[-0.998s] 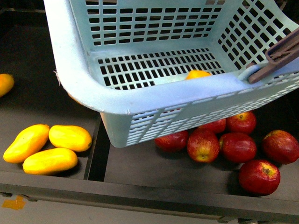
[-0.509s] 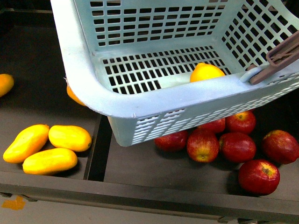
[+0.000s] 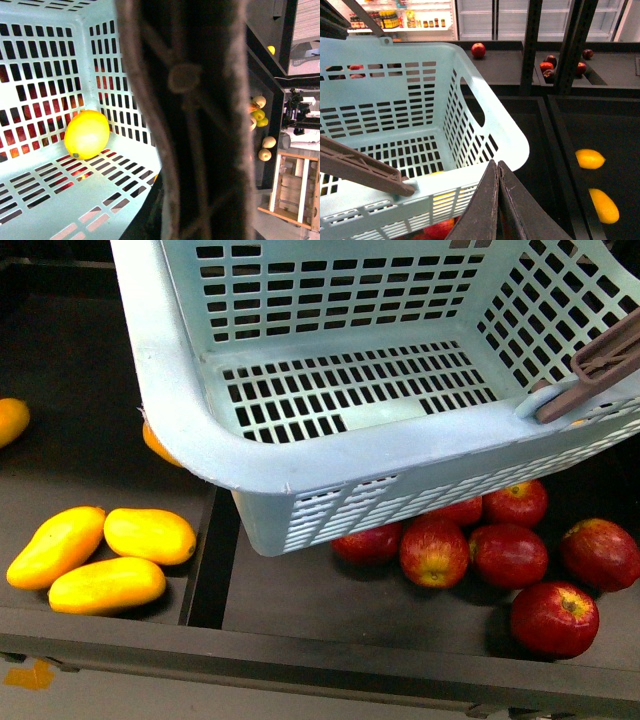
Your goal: Pick lemon and mango into basket
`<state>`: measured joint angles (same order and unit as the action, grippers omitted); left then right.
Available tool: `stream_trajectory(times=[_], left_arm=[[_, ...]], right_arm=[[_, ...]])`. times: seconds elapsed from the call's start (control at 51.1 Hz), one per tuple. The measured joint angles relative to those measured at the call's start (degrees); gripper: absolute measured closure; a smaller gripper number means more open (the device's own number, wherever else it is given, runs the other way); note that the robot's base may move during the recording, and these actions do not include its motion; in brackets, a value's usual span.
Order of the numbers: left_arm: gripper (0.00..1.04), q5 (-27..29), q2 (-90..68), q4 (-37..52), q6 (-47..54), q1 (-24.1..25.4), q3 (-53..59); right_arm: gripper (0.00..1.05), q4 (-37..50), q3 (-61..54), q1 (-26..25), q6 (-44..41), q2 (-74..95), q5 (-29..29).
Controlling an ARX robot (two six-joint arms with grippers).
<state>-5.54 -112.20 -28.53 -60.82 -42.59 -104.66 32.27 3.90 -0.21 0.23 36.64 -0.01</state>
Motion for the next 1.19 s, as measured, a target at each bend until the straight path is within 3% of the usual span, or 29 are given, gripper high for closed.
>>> stream_trajectory(times=[0.137,0.274,0.802,1.194], left_arm=[[1.0,0.0,0.0,0.0,0.0,0.0,0.0],[1.0,0.2,0.0,0.0,0.0,0.0,0.0],[1.0,0.2,0.0,0.0,0.0,0.0,0.0],[1.0,-0.2,0.0,0.0,-0.2,-0.5,0.0]], right_arm=[[1.03,-3.3,-1.3,0.0,0.0,-4.7,0.0],[0.78,-3.9,-1.7,0.0,-0.1,-5.9,0.0],[0.07,-3.9,-1.7,0.0,0.0,-5.9,0.2],[0.09,-3.9,-1.7,0.0,-0.1,-6.0,0.2]])
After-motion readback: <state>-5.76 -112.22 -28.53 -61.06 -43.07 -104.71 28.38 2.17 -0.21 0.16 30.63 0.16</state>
